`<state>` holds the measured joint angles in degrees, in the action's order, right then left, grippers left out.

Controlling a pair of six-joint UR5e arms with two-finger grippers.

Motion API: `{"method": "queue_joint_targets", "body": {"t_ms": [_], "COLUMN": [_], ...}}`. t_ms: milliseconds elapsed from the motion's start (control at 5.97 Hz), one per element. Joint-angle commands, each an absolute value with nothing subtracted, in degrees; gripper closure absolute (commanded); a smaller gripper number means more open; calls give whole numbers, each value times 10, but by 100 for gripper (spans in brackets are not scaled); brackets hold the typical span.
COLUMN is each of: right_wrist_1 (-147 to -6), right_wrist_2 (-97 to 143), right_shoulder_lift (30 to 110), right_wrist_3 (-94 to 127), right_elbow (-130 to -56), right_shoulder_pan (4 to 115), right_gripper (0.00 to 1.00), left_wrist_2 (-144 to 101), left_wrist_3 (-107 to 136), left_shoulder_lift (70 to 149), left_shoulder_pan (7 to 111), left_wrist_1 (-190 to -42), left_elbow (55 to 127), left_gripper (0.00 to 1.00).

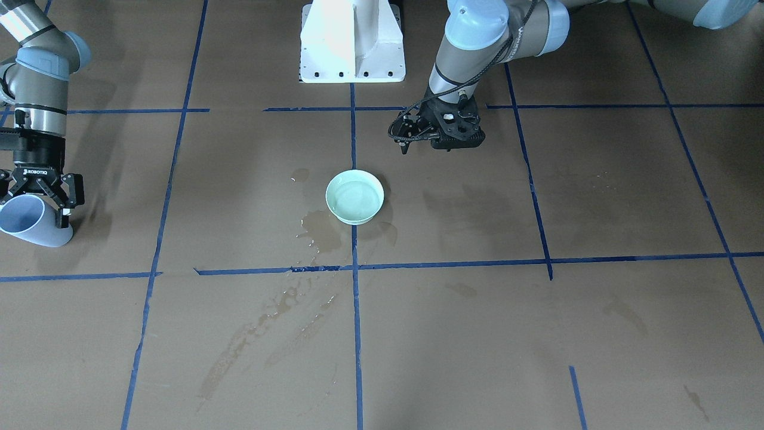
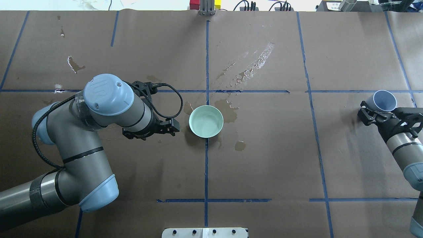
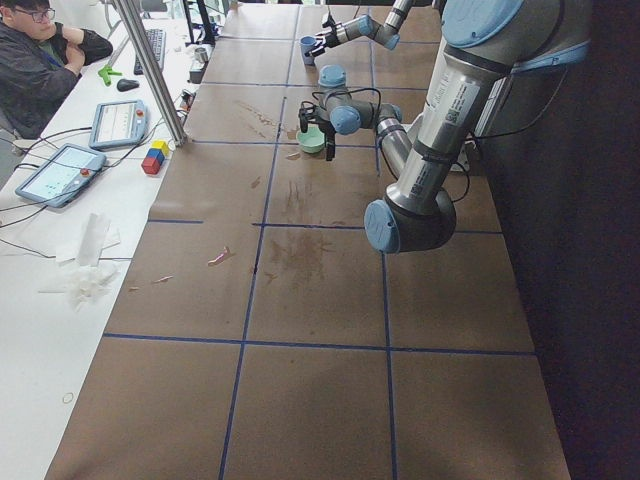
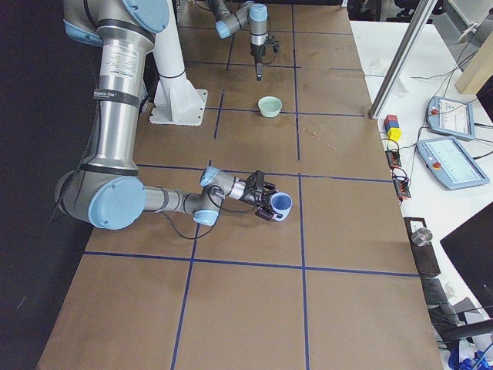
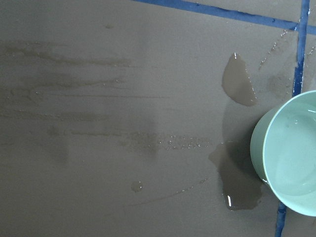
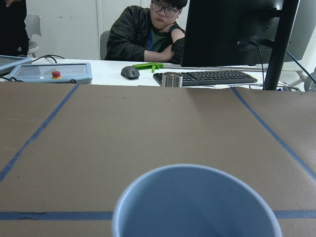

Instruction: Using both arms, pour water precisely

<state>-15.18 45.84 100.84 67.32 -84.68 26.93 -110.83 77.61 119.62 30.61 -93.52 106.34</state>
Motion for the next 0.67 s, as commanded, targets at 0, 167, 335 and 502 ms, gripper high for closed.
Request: {"method": "queue_joint_targets", "body": {"t_ms": [0,167,335,502], "right_wrist_1": [-128,-109,-92,-71], "right_wrist_2": [440,429,420,420], "right_shoulder_lift": [1012,1022,1038,1055], "right_wrist_3": [679,680,683,683], "right_elbow": [-848,-848,-847,-848], "right_shoulder_pan": [234,216,201,195], "right_gripper": [0,0,0,0], "left_wrist_2": [-1108,-1108,-1108,-1108], "left_wrist_3": [776,776,777,776], "left_shoulder_lift": [1196,1196,1197,1197], "left_shoulder_pan": [307,306,306,306], "left_wrist_1": [-935,-935,-935,-935], "left_elbow": [1063,1063,1063,1063], "left_gripper": [0,0,0,0]}}
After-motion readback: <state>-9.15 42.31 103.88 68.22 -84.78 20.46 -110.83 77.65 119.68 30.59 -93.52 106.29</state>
